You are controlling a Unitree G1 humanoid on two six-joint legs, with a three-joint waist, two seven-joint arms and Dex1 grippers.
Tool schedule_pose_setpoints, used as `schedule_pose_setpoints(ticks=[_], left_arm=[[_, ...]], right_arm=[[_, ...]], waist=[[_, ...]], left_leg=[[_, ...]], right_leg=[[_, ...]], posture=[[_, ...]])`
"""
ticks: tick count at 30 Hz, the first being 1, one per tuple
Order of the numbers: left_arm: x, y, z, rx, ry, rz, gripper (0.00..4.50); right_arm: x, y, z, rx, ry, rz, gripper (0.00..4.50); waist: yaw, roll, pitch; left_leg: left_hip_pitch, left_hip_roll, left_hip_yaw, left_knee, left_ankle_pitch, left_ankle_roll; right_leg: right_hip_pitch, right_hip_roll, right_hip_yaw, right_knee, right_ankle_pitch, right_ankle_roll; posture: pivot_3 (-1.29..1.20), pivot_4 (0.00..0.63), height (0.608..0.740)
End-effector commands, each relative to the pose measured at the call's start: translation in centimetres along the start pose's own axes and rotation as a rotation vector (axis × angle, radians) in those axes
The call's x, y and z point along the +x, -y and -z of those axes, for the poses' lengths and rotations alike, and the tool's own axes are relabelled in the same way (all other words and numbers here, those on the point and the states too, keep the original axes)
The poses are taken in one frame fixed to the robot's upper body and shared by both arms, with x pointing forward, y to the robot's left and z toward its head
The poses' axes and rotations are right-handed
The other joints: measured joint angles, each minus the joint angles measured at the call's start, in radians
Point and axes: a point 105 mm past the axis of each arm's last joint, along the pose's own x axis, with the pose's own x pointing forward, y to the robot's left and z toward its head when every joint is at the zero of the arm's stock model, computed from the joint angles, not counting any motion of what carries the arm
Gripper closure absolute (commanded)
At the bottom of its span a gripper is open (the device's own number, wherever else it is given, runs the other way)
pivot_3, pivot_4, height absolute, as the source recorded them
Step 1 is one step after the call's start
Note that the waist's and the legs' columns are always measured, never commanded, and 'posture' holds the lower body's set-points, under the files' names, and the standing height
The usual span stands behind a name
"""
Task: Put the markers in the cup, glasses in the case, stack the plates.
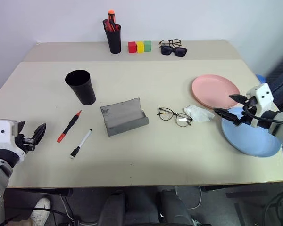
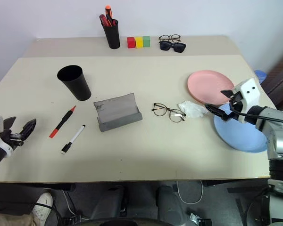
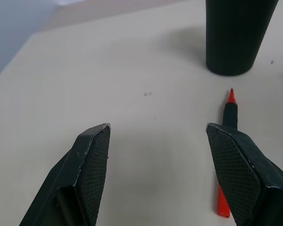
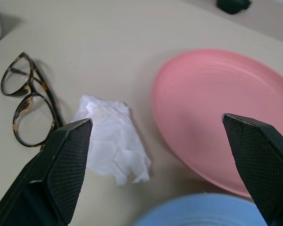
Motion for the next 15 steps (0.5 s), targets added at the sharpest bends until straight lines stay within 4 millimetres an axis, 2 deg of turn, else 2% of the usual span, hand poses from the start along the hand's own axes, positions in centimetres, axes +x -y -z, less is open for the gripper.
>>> schedule_pose_setpoints(ticks=[1, 6, 9, 12, 15], left_arm=[[-1.0, -0.6, -0.6, 0.01, 0.022, -0.039, 1.22], [-1.1, -0.5, -0.7, 0.007, 0.024, -0.05, 1.22], [-0.7, -0.3, -0.8, 0.017, 0.02, -0.044, 1.22], [-0.2, 0.2, -0.9, 0.036, 0.002, -0.022, 1.22], [0.9, 0.9, -0.9, -0.003, -0.043, -0.025, 1.22]], right_arm=[[0.3, 0.5, -1.6, -0.036, 0.054, 0.004, 0.0], [1.4, -0.3, -2.6, -0.055, 0.081, -0.034, 0.0], [2.3, -1.4, -3.6, -0.069, 0.112, -0.069, 0.0], [3.8, -4.1, -4.7, -0.066, 0.157, -0.147, 0.0], [5.8, -8.1, -5.7, -0.063, 0.19, -0.245, 0.0]], waist=[[-0.001, 0.0, 0.0], [0.001, 0.0, 0.0], [0.002, 0.0, 0.0], [0.002, 0.0, 0.0], [0.0, 0.0, 0.0]], left_leg=[[0.0, 0.0, 0.0, 0.0, 0.0, 0.0], [0.0, 0.0, 0.0, 0.0, 0.0, 0.0], [0.0, 0.0, 0.0, 0.001, 0.0, 0.0], [0.0, 0.0, 0.0, 0.0, 0.0, 0.0], [0.0, 0.0, -0.001, 0.0, 0.0, 0.0]], right_leg=[[0.0, 0.0, 0.0, 0.0, 0.0, 0.0], [0.0, 0.0, 0.0, 0.0, 0.0, 0.0], [0.001, 0.0, 0.0, 0.0, 0.0, 0.0], [0.0, 0.0, 0.0, 0.0, 0.0, 0.0], [0.0, 0.001, 0.0, 0.001, 0.0, 0.0]], posture=[[0.0, 0.15, 0.74], [0.0, 0.15, 0.74], [0.0, 0.15, 0.74], [0.0, 0.15, 0.74], [0.0, 0.15, 0.74]])
